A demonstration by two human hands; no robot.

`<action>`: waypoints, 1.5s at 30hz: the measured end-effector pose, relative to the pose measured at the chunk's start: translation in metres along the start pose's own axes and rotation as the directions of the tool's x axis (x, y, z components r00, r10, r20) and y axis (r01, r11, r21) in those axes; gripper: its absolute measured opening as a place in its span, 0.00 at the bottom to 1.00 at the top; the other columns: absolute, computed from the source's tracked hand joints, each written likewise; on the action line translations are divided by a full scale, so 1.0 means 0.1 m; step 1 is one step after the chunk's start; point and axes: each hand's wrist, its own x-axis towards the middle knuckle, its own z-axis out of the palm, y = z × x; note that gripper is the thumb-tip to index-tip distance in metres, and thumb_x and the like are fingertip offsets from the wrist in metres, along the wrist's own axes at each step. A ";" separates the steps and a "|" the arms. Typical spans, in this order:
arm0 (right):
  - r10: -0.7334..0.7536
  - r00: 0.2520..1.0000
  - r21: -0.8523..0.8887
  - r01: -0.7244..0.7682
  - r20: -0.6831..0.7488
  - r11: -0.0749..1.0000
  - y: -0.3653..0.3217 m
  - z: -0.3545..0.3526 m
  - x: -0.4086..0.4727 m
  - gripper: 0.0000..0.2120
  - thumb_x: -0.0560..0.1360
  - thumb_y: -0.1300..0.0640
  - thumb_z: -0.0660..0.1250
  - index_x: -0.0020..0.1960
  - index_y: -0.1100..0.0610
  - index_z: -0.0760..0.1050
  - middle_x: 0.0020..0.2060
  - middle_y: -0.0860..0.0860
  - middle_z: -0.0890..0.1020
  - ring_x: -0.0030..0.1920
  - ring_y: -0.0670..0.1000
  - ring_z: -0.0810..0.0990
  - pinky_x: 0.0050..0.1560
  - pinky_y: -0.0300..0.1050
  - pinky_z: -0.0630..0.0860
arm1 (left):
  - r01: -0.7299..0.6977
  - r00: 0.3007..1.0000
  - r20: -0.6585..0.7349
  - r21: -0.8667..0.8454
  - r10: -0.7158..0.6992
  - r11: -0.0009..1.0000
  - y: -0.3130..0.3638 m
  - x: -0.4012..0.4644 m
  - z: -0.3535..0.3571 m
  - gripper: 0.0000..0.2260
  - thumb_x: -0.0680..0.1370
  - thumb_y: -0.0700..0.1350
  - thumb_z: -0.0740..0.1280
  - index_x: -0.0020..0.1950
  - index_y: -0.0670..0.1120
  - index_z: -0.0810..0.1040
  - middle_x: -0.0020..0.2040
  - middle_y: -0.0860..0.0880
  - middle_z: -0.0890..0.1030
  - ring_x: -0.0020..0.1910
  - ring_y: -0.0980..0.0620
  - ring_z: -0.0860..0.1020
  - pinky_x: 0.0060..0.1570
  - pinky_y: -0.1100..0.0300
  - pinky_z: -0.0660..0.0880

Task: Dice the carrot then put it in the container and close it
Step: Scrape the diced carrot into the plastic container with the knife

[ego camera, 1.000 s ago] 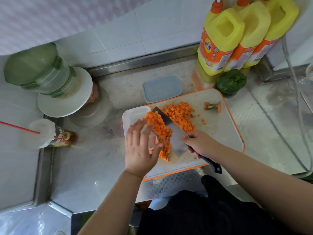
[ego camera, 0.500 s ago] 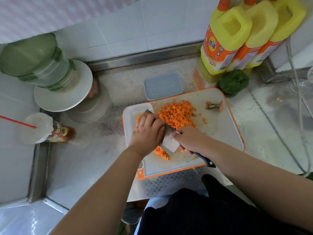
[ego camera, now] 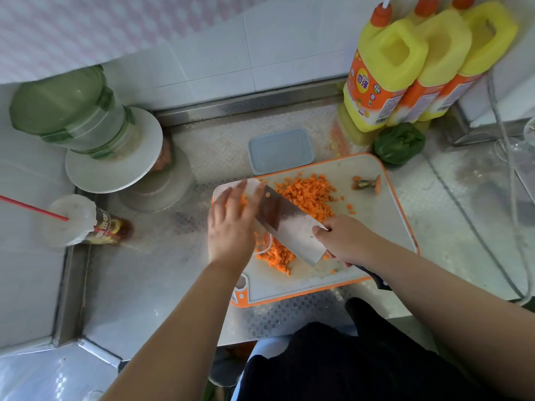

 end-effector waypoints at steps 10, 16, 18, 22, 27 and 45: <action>-0.034 0.901 0.015 0.045 -0.432 0.999 0.40 -0.26 0.03 0.17 0.82 0.51 0.55 0.35 0.55 0.64 0.33 0.55 0.75 0.39 0.59 0.75 0.39 0.46 0.64 | 0.167 0.982 -0.056 -0.184 -0.180 0.969 0.12 -0.08 -0.01 0.14 0.77 0.42 0.63 0.62 0.44 0.78 0.63 0.44 0.77 0.61 0.39 0.73 0.64 0.43 0.71; 0.067 0.860 0.009 -0.073 -0.506 0.997 0.83 -0.52 0.29 0.14 0.83 0.54 0.53 0.56 0.63 0.71 0.49 0.65 0.78 0.51 0.65 0.76 0.44 0.50 0.66 | 0.029 0.994 -0.087 -0.357 -0.065 0.934 0.52 0.12 -0.01 0.14 0.80 0.44 0.60 0.63 0.43 0.78 0.62 0.46 0.79 0.59 0.42 0.75 0.62 0.46 0.71; 0.043 0.856 -0.052 -0.081 -0.516 0.995 0.87 -0.57 0.36 0.16 0.83 0.54 0.53 0.60 0.64 0.71 0.50 0.65 0.79 0.51 0.65 0.77 0.43 0.47 0.65 | 0.031 0.998 -0.045 -0.378 -0.052 0.925 0.62 0.15 0.01 0.16 0.80 0.45 0.59 0.65 0.43 0.77 0.63 0.46 0.77 0.61 0.43 0.74 0.63 0.46 0.71; -0.095 0.867 -0.285 -0.056 -0.489 0.957 0.84 -0.59 0.44 0.16 0.83 0.54 0.53 0.62 0.64 0.69 0.50 0.62 0.78 0.49 0.63 0.77 0.41 0.49 0.68 | 0.050 0.995 0.101 -0.384 -0.012 0.922 0.79 0.25 0.04 0.21 0.80 0.49 0.56 0.69 0.44 0.73 0.69 0.46 0.73 0.68 0.45 0.70 0.68 0.49 0.67; -0.176 0.876 -0.473 -0.066 -0.449 0.879 0.75 -0.39 0.36 0.16 0.83 0.53 0.53 0.67 0.57 0.69 0.60 0.63 0.73 0.52 0.62 0.76 0.44 0.50 0.70 | 0.190 0.912 0.406 -0.299 -0.056 0.935 0.93 0.62 0.25 0.25 0.84 0.52 0.51 0.80 0.45 0.56 0.80 0.48 0.54 0.79 0.49 0.51 0.76 0.54 0.47; 0.152 0.957 0.147 -0.118 -0.248 0.982 0.93 -0.62 0.55 0.13 0.82 0.56 0.54 0.47 0.63 0.72 0.40 0.60 0.79 0.34 0.55 0.71 0.35 0.44 0.66 | 0.336 0.908 0.390 -0.469 -0.150 0.816 1.03 0.69 0.51 0.21 0.82 0.52 0.52 0.71 0.46 0.71 0.71 0.46 0.69 0.71 0.45 0.66 0.72 0.52 0.59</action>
